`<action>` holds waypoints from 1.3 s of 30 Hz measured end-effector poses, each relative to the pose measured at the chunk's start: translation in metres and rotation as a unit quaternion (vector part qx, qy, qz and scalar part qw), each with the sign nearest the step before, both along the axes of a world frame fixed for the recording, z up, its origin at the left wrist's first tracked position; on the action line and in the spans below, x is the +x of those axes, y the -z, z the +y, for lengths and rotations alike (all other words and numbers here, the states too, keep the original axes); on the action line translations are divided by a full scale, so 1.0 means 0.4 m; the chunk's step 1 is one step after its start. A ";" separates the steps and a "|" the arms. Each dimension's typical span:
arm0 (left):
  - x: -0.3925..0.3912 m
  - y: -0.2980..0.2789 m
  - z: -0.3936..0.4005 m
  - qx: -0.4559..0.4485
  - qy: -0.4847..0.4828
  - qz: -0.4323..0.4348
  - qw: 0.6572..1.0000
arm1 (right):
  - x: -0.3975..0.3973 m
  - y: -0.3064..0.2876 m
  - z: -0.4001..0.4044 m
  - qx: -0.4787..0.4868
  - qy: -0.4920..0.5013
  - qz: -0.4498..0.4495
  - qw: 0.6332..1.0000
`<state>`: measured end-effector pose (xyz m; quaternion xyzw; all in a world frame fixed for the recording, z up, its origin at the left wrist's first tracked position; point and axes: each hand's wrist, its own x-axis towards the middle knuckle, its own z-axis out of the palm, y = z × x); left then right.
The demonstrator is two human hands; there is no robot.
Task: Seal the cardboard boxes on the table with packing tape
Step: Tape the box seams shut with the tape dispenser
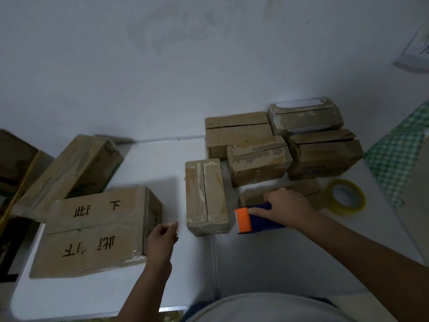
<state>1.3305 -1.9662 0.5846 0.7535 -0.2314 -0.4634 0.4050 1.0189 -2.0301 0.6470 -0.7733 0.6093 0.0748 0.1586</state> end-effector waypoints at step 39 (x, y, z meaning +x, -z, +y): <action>0.028 -0.114 -0.160 0.009 0.389 -0.492 0.779 | 0.108 0.063 0.028 0.063 0.070 0.043 0.995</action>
